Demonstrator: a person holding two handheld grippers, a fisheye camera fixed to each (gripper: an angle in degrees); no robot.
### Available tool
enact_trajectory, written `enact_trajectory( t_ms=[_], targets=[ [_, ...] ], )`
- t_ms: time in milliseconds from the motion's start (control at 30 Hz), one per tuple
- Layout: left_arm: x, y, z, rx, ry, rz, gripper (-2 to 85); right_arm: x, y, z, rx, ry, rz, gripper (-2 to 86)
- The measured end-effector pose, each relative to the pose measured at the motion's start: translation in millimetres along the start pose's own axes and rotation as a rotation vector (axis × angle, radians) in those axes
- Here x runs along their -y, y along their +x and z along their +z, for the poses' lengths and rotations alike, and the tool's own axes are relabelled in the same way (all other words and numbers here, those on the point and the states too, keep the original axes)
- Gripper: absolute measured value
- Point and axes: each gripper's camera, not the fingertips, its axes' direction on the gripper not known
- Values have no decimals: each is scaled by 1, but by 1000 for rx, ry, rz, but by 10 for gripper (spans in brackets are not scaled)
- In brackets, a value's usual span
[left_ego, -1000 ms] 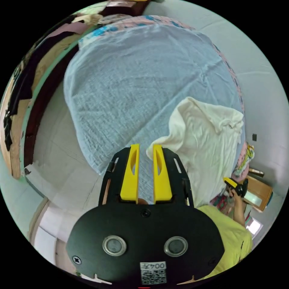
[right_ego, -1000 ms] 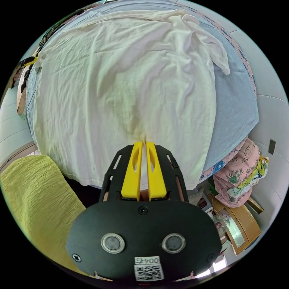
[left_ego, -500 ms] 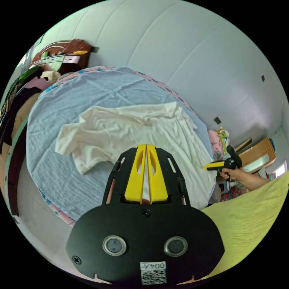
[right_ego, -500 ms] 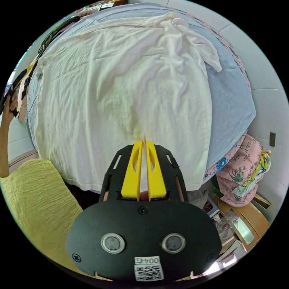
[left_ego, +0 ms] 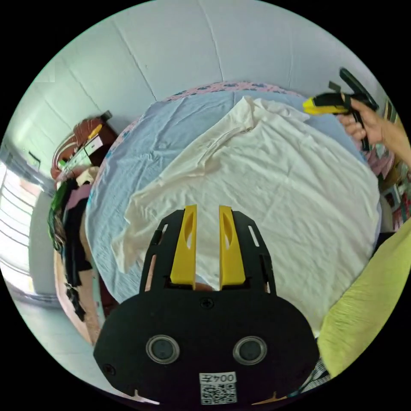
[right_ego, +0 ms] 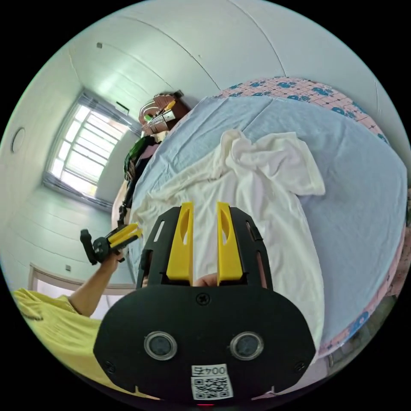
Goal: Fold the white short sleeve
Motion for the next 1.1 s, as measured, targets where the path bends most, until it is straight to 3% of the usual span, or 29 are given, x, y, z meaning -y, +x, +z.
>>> enact_trajectory(
  t_ms=[200,367,600,700,867,967,1100],
  targets=[
    [74,38,69,150,-130,342,97,106,28,44,7,-93,56,104],
    [109,73,121,139,-216,546,110,149,40,51,-41,-148,112,109],
    [138,94,161,90,-242,606,56,188,31,36,-32,-252,78,20],
    [162,71,162,112,-195,467,30,210,10,9,-46,-245,35,10],
    [196,-13,196,-49,-201,-53,25,241,34,24,29,-382,185,26],
    [197,-57,228,-186,-259,-389,27,244,57,26,147,-370,308,51],
    [185,-84,235,-289,-183,-673,30,242,49,1,247,-324,297,78]
  ],
)
